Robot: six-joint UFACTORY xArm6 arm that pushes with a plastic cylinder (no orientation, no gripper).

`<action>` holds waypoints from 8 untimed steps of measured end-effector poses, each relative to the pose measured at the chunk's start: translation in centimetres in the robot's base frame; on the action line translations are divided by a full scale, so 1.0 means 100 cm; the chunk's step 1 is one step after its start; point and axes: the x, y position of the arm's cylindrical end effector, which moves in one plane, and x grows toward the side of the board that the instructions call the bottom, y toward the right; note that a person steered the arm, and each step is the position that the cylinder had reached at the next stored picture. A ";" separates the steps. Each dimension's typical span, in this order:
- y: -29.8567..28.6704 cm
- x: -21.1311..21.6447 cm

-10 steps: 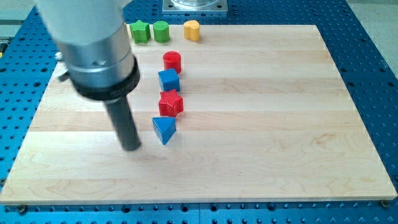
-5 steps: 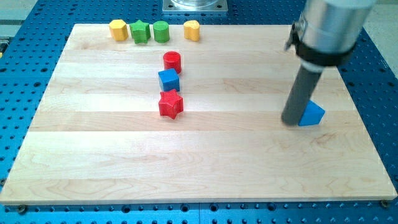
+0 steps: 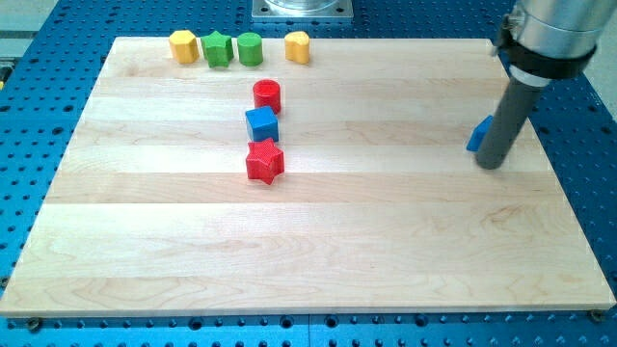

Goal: Move the blue triangle to the center right of the board

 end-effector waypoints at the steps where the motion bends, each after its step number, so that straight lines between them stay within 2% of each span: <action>1: -0.039 0.051; 3: 0.085 0.036; 4: 0.079 -0.005; 5: 0.070 -0.025; 7: 0.008 -0.027; 8: 0.008 -0.026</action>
